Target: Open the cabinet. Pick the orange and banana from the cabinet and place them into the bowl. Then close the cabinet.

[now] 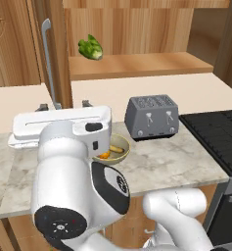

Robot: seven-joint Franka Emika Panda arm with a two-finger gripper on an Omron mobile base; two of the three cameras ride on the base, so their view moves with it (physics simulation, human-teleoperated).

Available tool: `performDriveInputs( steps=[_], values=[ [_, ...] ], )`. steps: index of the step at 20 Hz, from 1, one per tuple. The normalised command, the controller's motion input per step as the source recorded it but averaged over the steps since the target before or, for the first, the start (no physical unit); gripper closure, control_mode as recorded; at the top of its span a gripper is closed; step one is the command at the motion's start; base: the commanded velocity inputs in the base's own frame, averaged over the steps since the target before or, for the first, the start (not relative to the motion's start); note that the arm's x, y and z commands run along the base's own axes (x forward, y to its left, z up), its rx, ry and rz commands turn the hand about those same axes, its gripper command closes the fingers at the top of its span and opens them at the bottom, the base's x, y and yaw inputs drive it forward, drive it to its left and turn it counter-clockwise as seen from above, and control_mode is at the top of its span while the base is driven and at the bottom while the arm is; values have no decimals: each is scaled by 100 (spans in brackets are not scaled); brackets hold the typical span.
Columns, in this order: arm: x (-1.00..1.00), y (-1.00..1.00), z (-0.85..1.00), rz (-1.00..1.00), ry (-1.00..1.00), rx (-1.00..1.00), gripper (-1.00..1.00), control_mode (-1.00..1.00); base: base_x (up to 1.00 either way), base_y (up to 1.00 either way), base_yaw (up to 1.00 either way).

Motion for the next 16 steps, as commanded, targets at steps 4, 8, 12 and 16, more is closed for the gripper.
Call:
performDriveInputs(
  steps=[4,8,12,16],
  values=[
    [100,21,-44,-6,0,-1,-100,-100,0,0,0],
    [77,21,-28,-33,-3,-2,-100,-100,0,0,0],
    [52,24,-8,-24,-2,-2,-100,-100,0,0,0],
    [7,-28,0,-23,0,1,-100,-100,0,0,0]
  ],
)
